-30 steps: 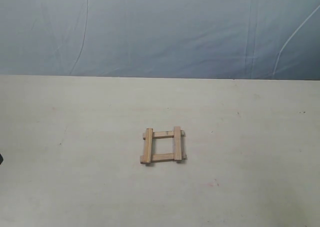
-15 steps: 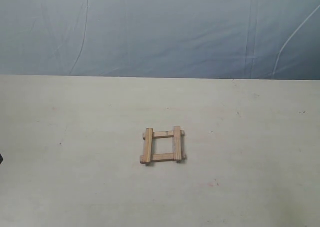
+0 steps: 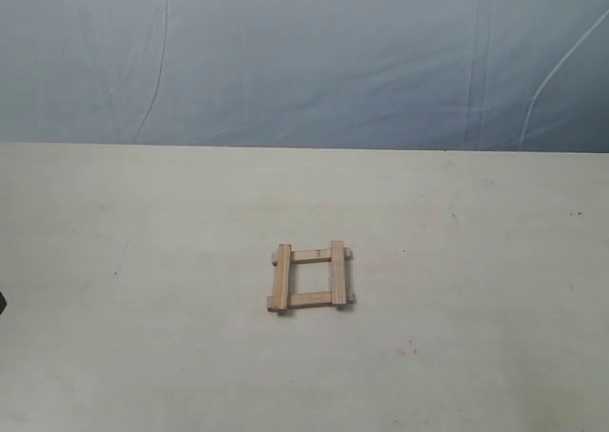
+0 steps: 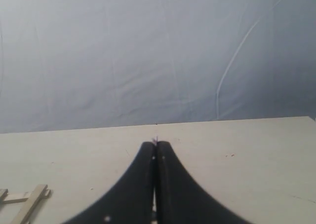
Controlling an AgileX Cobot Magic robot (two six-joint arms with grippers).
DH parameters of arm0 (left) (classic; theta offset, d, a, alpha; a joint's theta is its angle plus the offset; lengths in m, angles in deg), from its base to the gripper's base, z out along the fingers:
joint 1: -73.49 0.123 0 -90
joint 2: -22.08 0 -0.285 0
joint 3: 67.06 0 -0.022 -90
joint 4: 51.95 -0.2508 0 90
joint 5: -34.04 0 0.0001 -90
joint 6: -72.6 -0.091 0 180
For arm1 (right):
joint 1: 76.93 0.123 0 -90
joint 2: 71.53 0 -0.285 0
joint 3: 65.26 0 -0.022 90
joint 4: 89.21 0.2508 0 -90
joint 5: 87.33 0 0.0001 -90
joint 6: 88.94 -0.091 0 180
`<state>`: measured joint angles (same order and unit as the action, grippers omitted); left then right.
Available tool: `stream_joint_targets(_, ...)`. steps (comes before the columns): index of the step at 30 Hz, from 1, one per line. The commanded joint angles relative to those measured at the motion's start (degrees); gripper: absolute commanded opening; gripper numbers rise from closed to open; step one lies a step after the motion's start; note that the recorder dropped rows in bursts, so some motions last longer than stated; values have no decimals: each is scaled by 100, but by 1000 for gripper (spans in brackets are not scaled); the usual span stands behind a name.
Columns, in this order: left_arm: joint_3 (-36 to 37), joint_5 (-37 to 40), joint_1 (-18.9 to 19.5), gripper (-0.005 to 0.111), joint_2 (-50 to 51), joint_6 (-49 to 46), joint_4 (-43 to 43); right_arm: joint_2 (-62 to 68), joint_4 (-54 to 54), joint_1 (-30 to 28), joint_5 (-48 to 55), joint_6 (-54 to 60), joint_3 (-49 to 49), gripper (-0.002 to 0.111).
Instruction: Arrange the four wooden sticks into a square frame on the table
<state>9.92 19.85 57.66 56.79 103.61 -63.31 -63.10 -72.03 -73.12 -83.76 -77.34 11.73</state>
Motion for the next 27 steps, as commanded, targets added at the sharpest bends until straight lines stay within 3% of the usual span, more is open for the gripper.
stream_joint_targets(1, 25, 27, 28, 0, -27, 25, -13, -64, 9, 20, 17, 40, 22, -1)
stream_joint_targets(11, 25, 40, 28, 0, -27, 25, -13, -64, 9, -8, 17, 40, 22, -1)
stream_joint_targets(16, 25, 40, 28, 0, -27, 25, -13, -64, 9, -414, 17, 40, 22, -1)
stream_joint_targets(19, 25, 42, 28, 0, -27, -14, -28, -64, -35, -490, 610, 40, 22, -1)
stream_joint_targets(23, 25, -96, 28, 0, -27, -15, -28, -64, -994, -478, 1708, -255, 22, -1)
stream_joint_targets(27, 25, -267, 28, 0, -27, -15, -28, -64, -1078, -364, 1797, -455, 22, -1)
